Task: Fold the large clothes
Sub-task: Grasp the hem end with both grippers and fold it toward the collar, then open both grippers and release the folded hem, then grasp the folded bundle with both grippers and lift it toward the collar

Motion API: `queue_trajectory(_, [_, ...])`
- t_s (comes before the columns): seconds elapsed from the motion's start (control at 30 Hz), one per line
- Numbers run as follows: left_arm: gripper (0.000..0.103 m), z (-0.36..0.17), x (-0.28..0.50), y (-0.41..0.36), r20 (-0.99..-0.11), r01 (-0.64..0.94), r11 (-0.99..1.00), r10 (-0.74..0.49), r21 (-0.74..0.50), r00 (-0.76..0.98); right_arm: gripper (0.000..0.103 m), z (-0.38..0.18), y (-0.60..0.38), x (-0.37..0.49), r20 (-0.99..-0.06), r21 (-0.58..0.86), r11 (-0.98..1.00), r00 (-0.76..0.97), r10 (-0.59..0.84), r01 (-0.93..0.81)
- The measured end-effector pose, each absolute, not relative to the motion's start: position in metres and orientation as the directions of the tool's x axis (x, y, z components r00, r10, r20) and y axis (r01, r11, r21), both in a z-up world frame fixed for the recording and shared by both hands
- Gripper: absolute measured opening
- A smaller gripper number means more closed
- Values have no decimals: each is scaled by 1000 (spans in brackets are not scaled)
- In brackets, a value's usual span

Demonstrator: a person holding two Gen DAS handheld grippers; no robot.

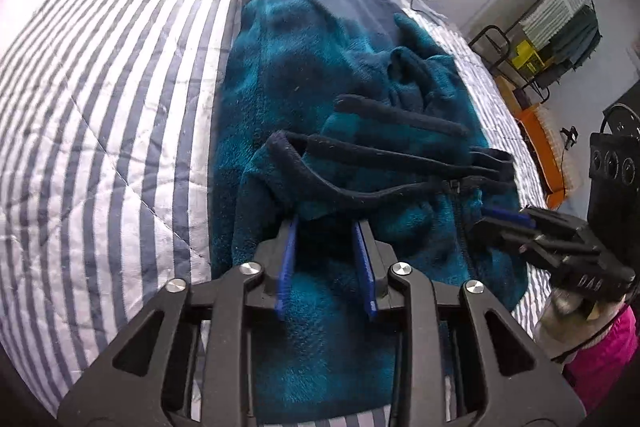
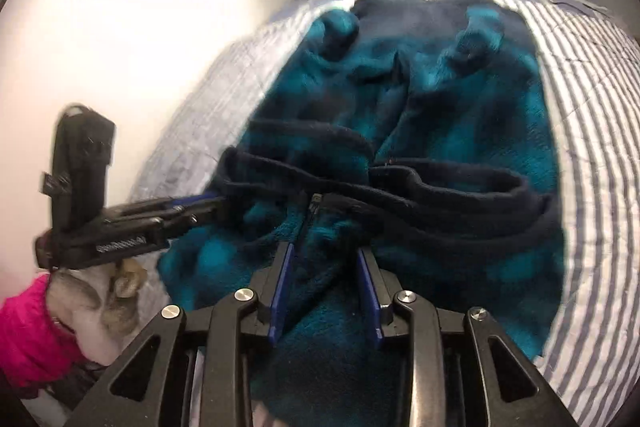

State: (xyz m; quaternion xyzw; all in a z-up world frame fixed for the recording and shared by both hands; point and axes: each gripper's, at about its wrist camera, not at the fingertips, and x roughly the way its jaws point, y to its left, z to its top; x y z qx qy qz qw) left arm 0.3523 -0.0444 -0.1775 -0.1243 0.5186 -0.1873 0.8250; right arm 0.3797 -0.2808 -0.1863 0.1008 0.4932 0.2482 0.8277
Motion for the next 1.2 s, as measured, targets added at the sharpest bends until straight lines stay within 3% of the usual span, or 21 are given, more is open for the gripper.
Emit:
queue_trajectory(0.2, [30,-139,363,-29,-758,205,877,-479,-434,444,33,-153,-330,385,-713,433,862,485,507,-266])
queue_trajectory(0.4, [30,-117,407,-18,-756,220,914,-405,-341,514,29,-149,-352,429,-737,344,918,548,395,-198])
queue_trajectory(0.63, [30,-135,475,-24,-765,241,916,-400,-320,505,27,-177,-342,498,-770,295,938,537,345,-181])
queue_trajectory(0.9, [30,-190,539,-54,-805,257,917,-393,-306,445,28,-226,-313,552,-835,240,942,444,324,-236])
queue_trajectory(1.1, [30,-209,546,-67,-811,305,916,-379,-260,446,28,-227,-322,556,-826,294,916,411,387,-272])
queue_trajectory(1.2, [30,-194,547,-56,-804,323,896,-424,-305,417,31,-209,-340,553,-778,365,889,434,455,-277])
